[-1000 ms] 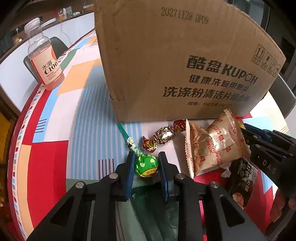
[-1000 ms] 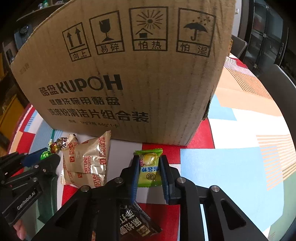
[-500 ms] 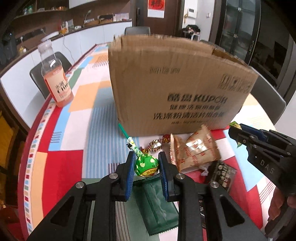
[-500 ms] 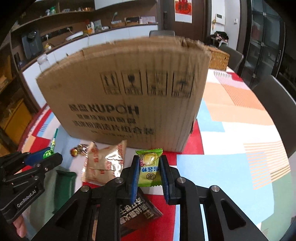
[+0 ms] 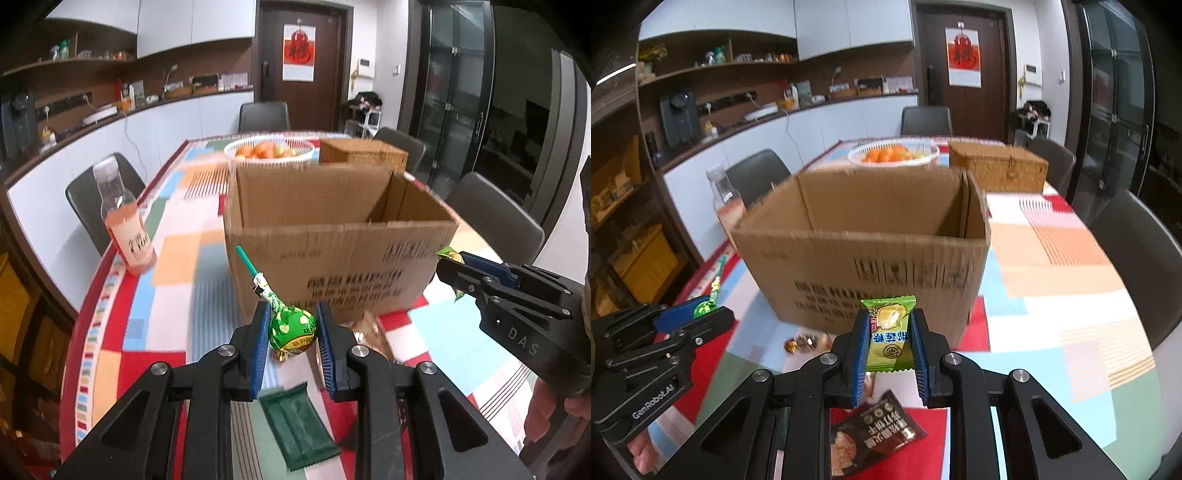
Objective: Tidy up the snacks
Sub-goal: 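Carry both items over the box and open both grippers to drop them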
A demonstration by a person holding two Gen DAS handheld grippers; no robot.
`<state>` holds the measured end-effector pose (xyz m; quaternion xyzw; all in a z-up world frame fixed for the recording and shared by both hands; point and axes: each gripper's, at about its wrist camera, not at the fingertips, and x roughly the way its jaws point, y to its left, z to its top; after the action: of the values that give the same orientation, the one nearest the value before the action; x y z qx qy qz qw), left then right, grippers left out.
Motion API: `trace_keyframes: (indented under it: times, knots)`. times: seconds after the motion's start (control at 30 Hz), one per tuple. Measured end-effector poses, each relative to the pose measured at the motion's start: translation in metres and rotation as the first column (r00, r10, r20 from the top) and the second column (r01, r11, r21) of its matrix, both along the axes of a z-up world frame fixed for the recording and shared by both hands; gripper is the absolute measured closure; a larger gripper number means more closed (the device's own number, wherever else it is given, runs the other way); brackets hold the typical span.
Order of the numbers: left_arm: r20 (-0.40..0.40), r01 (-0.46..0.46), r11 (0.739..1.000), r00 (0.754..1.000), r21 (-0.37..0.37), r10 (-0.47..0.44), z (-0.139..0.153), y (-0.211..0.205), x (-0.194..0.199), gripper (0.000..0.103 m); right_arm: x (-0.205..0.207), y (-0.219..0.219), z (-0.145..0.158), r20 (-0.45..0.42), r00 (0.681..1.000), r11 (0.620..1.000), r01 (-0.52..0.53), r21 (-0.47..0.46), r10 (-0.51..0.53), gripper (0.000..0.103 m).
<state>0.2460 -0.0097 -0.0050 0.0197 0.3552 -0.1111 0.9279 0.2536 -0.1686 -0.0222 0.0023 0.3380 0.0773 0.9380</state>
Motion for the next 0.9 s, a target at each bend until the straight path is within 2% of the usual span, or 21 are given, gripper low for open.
trace_keyframes:
  times: [0.4,0.67,0.9]
  knots:
    - [0.154,0.004,0.999,0.988,0.042,-0.010,0.061,-0.002,0.017,0.077,0.013,0.010,0.054,0.145,0.989,1.000,-0.010,-0.006,0.011,0.080]
    - [0.158,0.024,1.000,0.987,0.011,-0.025,0.082,-0.002,0.042,0.077,0.031,0.017,0.078,0.192,0.981,0.999,-0.023,-0.032,0.029,0.080]
    - [0.129,0.048,0.999,0.990,0.010,-0.049,0.086,-0.011,0.070,0.077,0.053,0.018,0.084,0.184,0.982,0.998,-0.027,-0.056,0.037,0.080]
